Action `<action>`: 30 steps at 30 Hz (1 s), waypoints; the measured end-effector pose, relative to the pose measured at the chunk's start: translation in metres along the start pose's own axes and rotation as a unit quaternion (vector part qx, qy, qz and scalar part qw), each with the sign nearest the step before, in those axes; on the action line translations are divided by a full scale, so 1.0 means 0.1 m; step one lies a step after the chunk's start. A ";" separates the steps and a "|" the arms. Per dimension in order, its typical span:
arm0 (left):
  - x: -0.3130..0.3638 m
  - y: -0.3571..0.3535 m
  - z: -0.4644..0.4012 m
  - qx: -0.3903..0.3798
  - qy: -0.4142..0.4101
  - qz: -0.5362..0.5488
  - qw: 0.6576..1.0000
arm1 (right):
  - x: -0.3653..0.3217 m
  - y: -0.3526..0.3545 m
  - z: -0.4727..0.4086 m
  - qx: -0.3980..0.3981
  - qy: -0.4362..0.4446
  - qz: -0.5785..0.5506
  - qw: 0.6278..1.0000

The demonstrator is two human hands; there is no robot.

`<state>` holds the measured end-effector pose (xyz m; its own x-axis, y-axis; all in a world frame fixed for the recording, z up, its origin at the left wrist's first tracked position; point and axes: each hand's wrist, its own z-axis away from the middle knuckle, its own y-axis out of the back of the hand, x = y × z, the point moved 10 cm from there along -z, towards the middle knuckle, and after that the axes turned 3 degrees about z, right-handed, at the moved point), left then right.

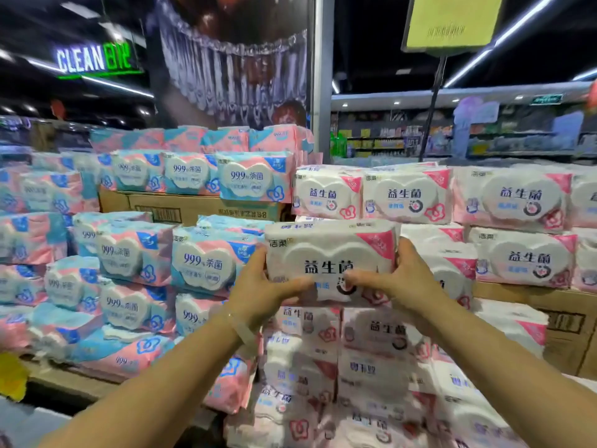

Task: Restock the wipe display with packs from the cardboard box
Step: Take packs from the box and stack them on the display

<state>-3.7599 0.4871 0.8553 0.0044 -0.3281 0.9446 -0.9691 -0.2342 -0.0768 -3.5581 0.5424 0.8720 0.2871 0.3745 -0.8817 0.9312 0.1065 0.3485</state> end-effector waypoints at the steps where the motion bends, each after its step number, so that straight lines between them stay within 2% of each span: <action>1: 0.15 -0.02 -0.13 -0.004 -0.014 0.001 1.000 | -0.13 0.05 -0.15 0.012 0.014 0.009 1.000; 5: 0.55 -0.11 -0.59 -0.038 -0.057 -0.006 0.998 | -0.42 0.12 -0.63 0.038 0.037 0.007 0.999; 9: 0.66 -0.17 -0.92 -0.089 -0.064 -0.004 0.994 | -0.45 0.07 -0.92 0.048 0.035 -0.035 0.998; 17: 0.37 -0.21 -1.36 -0.111 -0.059 -0.019 0.992 | -0.16 -0.02 -1.22 0.059 0.012 -0.010 0.998; 22: 0.19 -0.26 -1.45 -0.113 -0.065 -0.052 0.990 | -0.05 -0.06 -1.32 0.046 -0.005 0.042 0.998; 30: 0.17 -0.24 -1.58 -0.117 -0.045 -0.132 0.983 | -0.02 -0.13 -1.39 0.049 -0.004 0.050 0.998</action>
<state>-3.7754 0.6316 0.9237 0.2753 -0.3664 0.8888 -0.9614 -0.1083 0.2531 -3.6016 0.6681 0.9136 0.3804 0.3714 -0.8470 0.9155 -0.0214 0.4018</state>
